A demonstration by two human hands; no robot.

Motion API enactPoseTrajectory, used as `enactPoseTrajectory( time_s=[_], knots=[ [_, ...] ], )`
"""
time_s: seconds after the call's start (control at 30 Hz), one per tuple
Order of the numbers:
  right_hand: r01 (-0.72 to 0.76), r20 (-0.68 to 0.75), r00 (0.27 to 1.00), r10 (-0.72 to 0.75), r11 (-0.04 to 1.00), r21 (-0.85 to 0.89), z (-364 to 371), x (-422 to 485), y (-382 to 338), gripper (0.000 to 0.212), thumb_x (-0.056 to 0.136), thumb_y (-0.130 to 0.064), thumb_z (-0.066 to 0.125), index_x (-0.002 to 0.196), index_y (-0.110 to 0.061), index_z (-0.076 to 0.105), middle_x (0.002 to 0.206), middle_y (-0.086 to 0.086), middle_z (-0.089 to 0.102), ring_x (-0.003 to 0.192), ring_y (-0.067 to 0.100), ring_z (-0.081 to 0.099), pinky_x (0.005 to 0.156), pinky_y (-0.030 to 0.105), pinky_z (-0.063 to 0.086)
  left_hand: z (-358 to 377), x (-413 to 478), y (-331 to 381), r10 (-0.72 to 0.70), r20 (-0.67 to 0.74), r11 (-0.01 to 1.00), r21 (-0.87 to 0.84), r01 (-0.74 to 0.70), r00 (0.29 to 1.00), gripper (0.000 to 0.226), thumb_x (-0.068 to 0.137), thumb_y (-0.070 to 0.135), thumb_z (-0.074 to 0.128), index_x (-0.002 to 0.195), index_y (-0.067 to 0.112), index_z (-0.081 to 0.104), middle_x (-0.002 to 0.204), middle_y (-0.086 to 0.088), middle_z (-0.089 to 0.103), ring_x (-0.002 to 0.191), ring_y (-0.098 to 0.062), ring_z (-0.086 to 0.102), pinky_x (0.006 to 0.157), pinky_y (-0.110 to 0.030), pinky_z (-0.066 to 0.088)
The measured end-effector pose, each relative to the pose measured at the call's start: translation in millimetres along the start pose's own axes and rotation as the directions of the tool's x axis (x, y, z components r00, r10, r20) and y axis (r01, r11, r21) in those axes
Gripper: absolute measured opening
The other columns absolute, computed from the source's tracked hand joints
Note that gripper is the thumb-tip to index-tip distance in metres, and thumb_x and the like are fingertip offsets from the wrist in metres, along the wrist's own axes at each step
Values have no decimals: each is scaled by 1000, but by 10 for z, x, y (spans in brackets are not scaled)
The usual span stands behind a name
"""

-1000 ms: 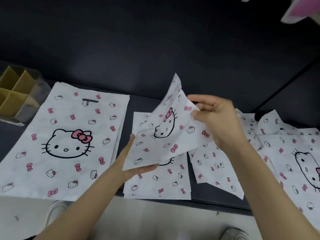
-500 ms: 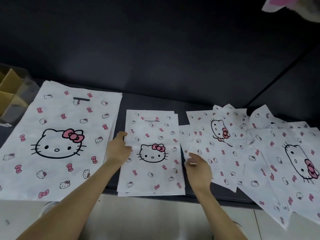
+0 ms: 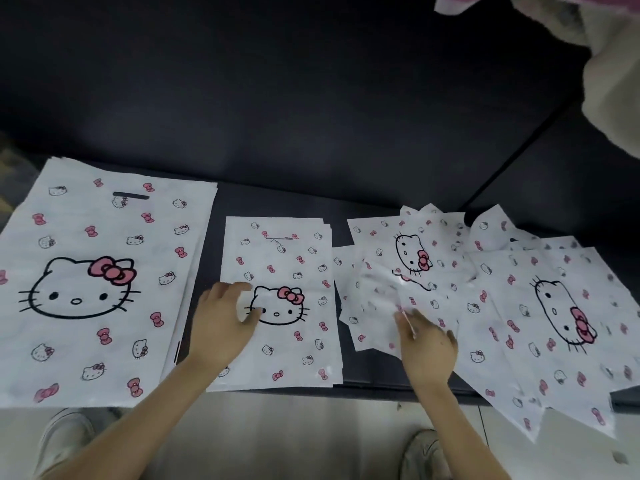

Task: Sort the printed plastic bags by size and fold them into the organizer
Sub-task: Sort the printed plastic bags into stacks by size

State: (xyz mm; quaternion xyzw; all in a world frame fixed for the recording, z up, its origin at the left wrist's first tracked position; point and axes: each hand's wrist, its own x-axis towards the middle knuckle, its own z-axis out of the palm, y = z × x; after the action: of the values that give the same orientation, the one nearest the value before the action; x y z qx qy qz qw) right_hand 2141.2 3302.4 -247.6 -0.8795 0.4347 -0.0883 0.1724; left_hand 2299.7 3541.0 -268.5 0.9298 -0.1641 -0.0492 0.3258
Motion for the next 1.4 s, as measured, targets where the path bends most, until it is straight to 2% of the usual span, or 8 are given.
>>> enactPoseTrajectory(
  time_s=[0.13, 0.27, 0.4, 0.53, 0.7, 0.9, 1.17, 1.4],
  knots=[
    [-15, 288, 954, -83, 946, 323, -677, 29, -465, 49, 92, -27, 61, 50, -13, 41, 42, -7, 22, 43, 11, 24, 45, 15, 26, -288, -40, 438, 224, 162, 956, -226, -185, 961, 74, 62, 61, 66, 130, 36, 51, 132, 19, 42, 124, -2, 32, 101, -10, 18],
    [-50, 587, 761, -276, 878, 477, -1394, 27, -965, 25, 87, -24, 66, 73, -5, 73, 67, 0, 73, 62, 19, 68, 78, 33, 56, -535, -10, 817, 396, 328, 900, -324, -291, 858, 98, 65, 35, 86, 136, 55, 21, 150, 30, 11, 140, 8, -4, 112, -18, 6],
    [-153, 696, 599, -396, 796, 585, -1877, 112, -1335, 27, 81, -25, 61, 67, -5, 73, 80, 19, 72, 60, 20, 68, 64, 26, 56, -782, 10, 1033, 453, 290, 784, -579, -223, 843, 34, 76, 18, 79, 105, 33, 70, 130, 17, 55, 126, 8, 41, 101, -15, 37],
    [-463, 720, 664, -201, 647, 607, -1760, 409, -1306, 51, 87, -56, 44, 77, -18, 77, 88, 5, 74, 78, 17, 71, 75, 31, 55, -917, 24, 1070, 134, 239, 588, -801, 117, 962, 13, 89, 12, 60, 80, 14, 69, 73, 11, 72, 68, 0, 65, 63, -14, 49],
    [-628, 769, 598, -224, 465, 624, -1112, 466, -974, 84, 74, -79, 26, 125, -21, 58, 119, 8, 67, 110, 30, 63, 95, 49, 47, -720, 186, 611, -175, 222, 678, -680, 281, 959, 27, 90, 27, 65, 81, 2, 64, 77, -6, 66, 73, -19, 60, 69, -33, 47],
    [-545, 688, 726, 6, 615, 570, -209, 1, -841, 46, 81, -17, 74, 122, -15, 54, 90, 6, 71, 77, 17, 67, 71, 28, 55, -373, 289, 172, -437, 166, 670, -596, 443, 884, 38, 92, 24, 60, 64, 9, 41, 62, -3, 37, 61, -19, 35, 55, -26, 25],
    [-313, 330, 932, 147, 786, 533, 518, 213, -1045, 27, 85, -2, 60, 110, -12, 64, 72, -2, 65, 71, 17, 62, 64, 28, 50, -168, 345, -213, -339, 264, 892, -213, 397, 903, 30, 82, 6, 64, 109, 10, 54, 81, -7, 64, 67, -17, 56, 54, -19, 41],
    [-254, 244, 958, 151, 840, 479, 719, 472, -1196, 31, 87, -4, 57, 118, -7, 59, 72, -7, 57, 73, 14, 54, 65, 23, 42, -125, 723, -178, -230, 24, 966, -117, 231, 973, 32, 84, 0, 60, 115, 5, 54, 88, -10, 62, 83, -26, 57, 69, -28, 38]
  ],
)
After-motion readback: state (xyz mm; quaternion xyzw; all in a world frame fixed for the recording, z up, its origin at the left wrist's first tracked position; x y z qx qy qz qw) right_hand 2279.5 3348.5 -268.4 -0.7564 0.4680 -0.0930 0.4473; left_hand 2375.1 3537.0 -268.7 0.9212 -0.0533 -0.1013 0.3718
